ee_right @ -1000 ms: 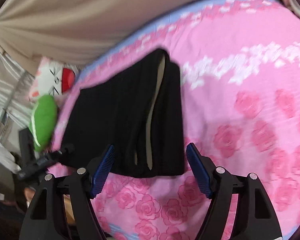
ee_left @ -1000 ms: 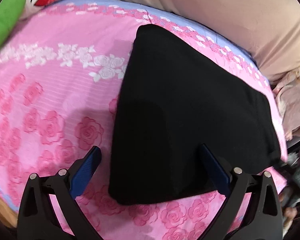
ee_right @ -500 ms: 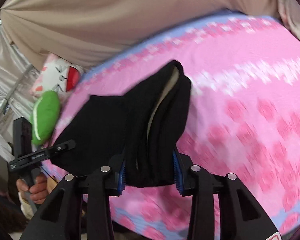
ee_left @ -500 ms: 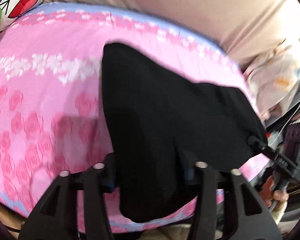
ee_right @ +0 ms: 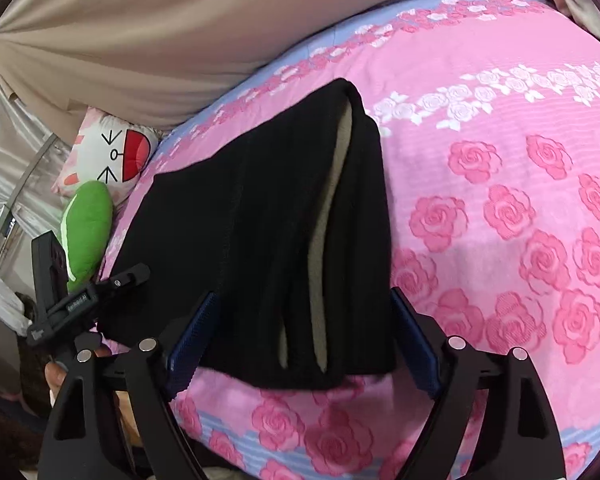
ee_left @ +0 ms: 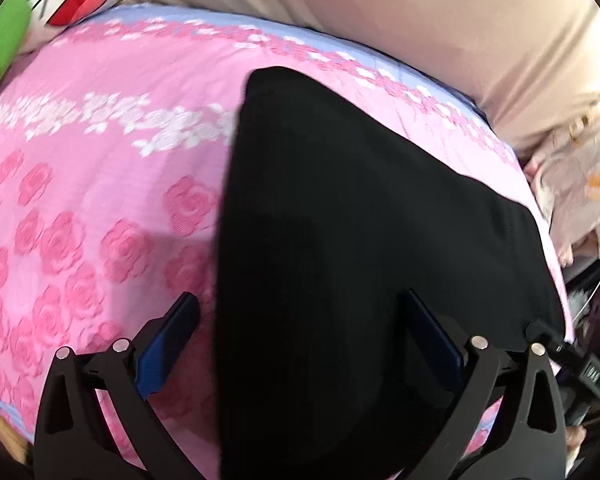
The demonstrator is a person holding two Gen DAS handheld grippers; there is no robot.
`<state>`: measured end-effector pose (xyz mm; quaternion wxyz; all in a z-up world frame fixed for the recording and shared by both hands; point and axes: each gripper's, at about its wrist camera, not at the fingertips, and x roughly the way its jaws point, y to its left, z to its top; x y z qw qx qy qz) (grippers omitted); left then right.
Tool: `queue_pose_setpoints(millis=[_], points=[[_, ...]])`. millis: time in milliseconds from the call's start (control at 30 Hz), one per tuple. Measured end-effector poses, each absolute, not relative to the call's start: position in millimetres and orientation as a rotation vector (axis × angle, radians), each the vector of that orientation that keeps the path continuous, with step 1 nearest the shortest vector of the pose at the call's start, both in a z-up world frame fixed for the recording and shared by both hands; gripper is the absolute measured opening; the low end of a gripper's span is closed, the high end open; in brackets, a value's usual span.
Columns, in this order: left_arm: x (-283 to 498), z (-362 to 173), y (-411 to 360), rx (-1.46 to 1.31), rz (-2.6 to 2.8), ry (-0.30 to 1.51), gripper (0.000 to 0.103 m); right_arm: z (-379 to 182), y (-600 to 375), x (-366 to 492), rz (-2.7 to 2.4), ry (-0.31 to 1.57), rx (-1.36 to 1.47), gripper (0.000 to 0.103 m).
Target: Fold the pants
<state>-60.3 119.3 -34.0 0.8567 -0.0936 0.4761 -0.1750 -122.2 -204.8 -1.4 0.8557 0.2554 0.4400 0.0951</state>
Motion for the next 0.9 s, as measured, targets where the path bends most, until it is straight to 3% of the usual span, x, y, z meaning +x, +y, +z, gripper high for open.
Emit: queue_pose_setpoints(millis=[33,100,200,900], points=[[-58.7,-32.4,115.2,-0.199,-0.405,0.996,0.077,-1.6,-203.7,-119.7,0.199,0.916,0.542,0.080],[-61.1,-25.7,112.3,-0.207,-0.418,1.002,0.055,-2.4,-205.5,-116.0,0.193,0.909,0.554,0.055],[-65.9,-8.7,100.7,-0.128,-0.383,0.972,0.040,2.4,-206.2,-114.2,0.215,0.891,0.587,0.042],[-124.8,38.4,94.3,0.000,-0.395,0.919,0.035,50.9,-191.6,-170.6,0.228,0.875,0.472,0.039]])
